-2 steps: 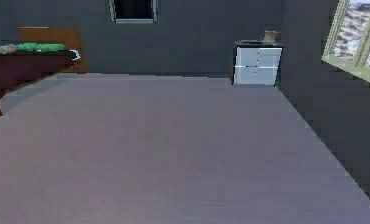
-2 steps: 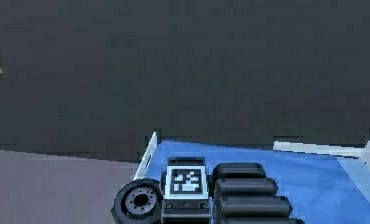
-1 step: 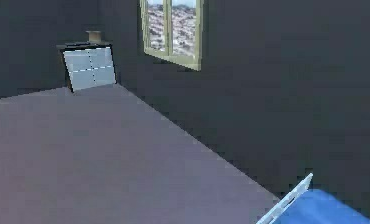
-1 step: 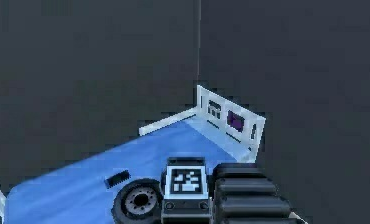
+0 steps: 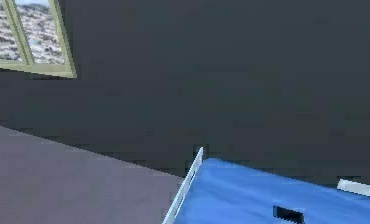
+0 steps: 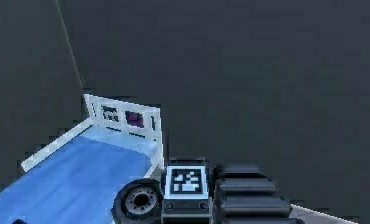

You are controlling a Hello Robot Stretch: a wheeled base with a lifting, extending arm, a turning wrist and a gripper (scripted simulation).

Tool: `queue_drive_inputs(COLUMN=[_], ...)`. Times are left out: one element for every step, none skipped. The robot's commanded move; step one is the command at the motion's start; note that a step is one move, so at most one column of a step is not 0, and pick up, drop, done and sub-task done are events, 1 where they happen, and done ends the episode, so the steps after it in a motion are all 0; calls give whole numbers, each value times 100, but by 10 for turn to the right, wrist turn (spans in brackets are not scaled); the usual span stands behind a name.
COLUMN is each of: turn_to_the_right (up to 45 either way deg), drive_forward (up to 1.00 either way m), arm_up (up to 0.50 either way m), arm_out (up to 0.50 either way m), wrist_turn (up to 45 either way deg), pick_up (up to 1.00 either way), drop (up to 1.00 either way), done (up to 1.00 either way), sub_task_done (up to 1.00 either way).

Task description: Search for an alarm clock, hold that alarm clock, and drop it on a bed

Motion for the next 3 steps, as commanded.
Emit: queue_drive_inputs(turn_to_the_right=[0, -450, -450], drive_forward=[30, 0, 0], arm_up=[0, 0, 0], arm_out=[0, 0, 0], wrist_turn=[0, 0, 0], pick_up=[0, 0, 0], drop=[0, 0, 0], done=[0, 0, 0], sub_task_done=[0, 0, 0])
